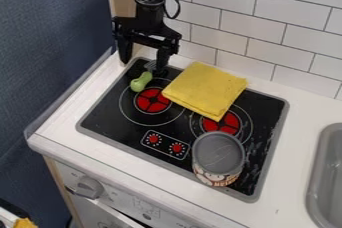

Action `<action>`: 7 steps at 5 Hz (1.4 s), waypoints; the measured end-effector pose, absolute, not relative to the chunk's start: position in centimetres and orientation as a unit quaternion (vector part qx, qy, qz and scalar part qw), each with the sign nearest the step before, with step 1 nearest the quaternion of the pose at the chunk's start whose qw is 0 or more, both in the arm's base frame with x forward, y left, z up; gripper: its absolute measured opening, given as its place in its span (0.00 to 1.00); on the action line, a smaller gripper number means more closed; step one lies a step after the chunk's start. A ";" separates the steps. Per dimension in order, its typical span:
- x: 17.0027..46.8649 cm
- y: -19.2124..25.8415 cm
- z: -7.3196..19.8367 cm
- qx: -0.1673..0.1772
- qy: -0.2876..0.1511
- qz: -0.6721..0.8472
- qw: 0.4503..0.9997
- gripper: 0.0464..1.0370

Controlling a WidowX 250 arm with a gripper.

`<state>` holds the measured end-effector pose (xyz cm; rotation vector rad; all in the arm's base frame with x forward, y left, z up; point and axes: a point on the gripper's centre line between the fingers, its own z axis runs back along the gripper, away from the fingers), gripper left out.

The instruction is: Move the can to the top right corner of the cooker

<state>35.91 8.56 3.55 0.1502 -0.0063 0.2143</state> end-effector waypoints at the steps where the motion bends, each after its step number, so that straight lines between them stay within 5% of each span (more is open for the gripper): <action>1: 35.4 8.3 2.2 0.070 0.016 0.108 0.992 0.96; 2: 33.8 7.4 1.2 0.049 0.018 0.112 0.992 0.96; 4: 29.2 5.2 3.7 0.017 -0.021 0.093 0.995 0.96; 7: 22.4 -2.4 3.0 0.018 -0.015 -0.047 0.999 0.96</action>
